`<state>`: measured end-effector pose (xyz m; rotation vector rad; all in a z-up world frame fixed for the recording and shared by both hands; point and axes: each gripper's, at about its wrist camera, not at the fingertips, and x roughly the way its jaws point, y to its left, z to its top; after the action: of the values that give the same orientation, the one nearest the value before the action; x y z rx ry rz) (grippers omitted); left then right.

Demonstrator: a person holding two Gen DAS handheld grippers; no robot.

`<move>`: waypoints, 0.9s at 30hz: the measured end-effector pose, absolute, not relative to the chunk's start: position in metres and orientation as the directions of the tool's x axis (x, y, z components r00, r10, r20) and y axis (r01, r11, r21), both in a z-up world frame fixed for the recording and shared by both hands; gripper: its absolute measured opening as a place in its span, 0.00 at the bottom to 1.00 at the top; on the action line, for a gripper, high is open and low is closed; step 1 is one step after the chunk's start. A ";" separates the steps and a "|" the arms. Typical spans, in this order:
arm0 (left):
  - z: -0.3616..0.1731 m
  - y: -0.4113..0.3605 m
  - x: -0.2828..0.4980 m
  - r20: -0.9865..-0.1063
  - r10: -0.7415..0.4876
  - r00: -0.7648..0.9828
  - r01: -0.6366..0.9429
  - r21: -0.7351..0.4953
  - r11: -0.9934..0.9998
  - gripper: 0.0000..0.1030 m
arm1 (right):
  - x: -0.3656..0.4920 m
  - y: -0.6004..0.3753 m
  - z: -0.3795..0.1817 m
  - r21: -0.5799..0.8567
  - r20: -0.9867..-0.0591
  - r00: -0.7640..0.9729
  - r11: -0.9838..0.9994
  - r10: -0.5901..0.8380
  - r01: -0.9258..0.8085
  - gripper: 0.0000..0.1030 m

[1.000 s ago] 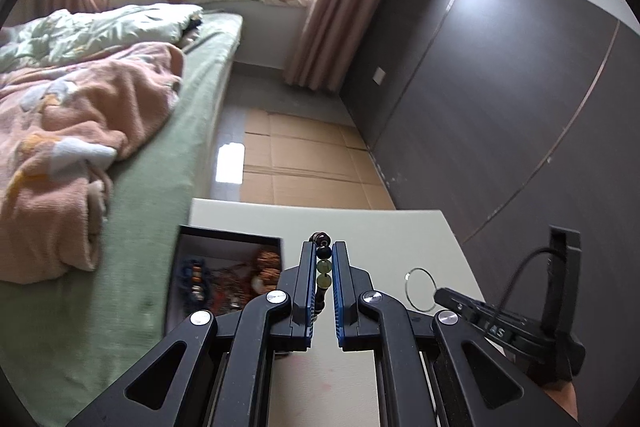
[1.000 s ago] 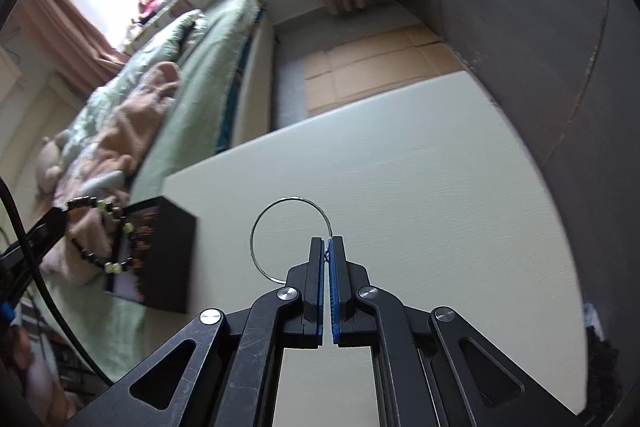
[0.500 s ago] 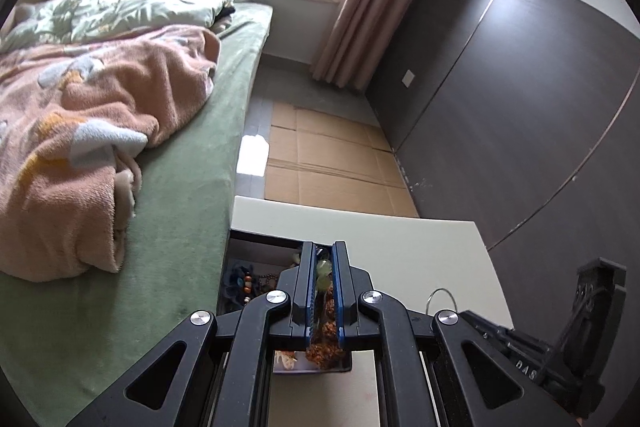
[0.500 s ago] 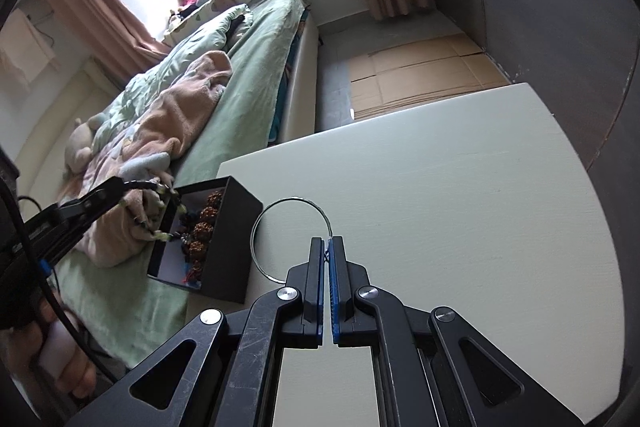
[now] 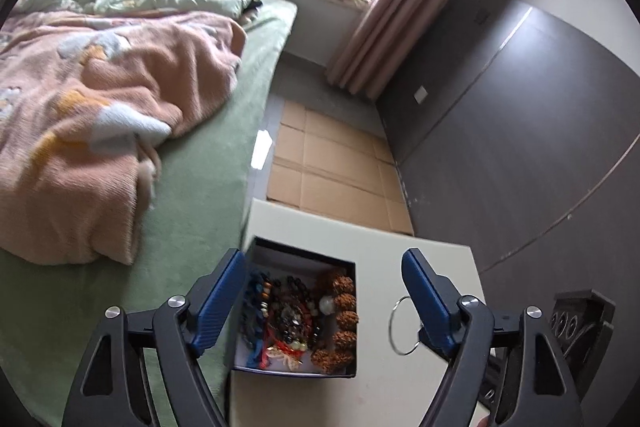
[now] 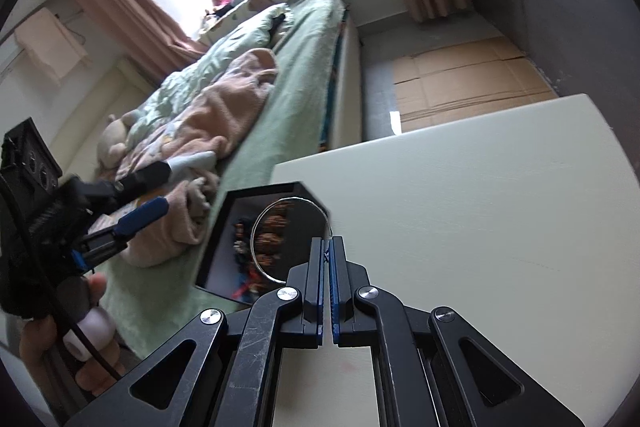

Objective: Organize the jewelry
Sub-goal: 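Carry the bead bracelet and silver hoop into the black box and open both tools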

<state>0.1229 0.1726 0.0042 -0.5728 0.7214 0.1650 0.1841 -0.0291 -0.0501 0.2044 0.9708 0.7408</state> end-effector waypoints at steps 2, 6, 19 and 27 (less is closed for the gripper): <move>0.007 0.177 0.120 -0.659 -0.046 0.750 -0.338 -0.442 0.831 0.79 | 0.180 -0.019 -0.050 0.480 -0.663 0.335 0.724 0.669 -0.496 0.04; 0.009 0.186 0.116 -0.657 -0.034 0.753 -0.357 -0.452 0.818 0.79 | 0.176 -0.002 -0.053 0.491 -0.656 0.319 0.708 0.684 -0.507 0.04; 0.008 0.190 0.113 -0.663 -0.043 0.747 -0.355 -0.453 0.817 0.79 | 0.182 0.014 -0.055 0.515 -0.634 0.303 0.681 0.711 -0.521 0.62; 0.011 0.163 0.115 -0.672 -0.050 0.739 -0.318 -0.413 0.853 0.79 | 0.181 -0.026 -0.040 0.503 -0.641 0.346 0.715 0.685 -0.485 0.82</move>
<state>0.1149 0.1631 0.0110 -0.5396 0.7333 0.1548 0.1810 -0.0259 -0.0396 0.2406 0.9482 0.7688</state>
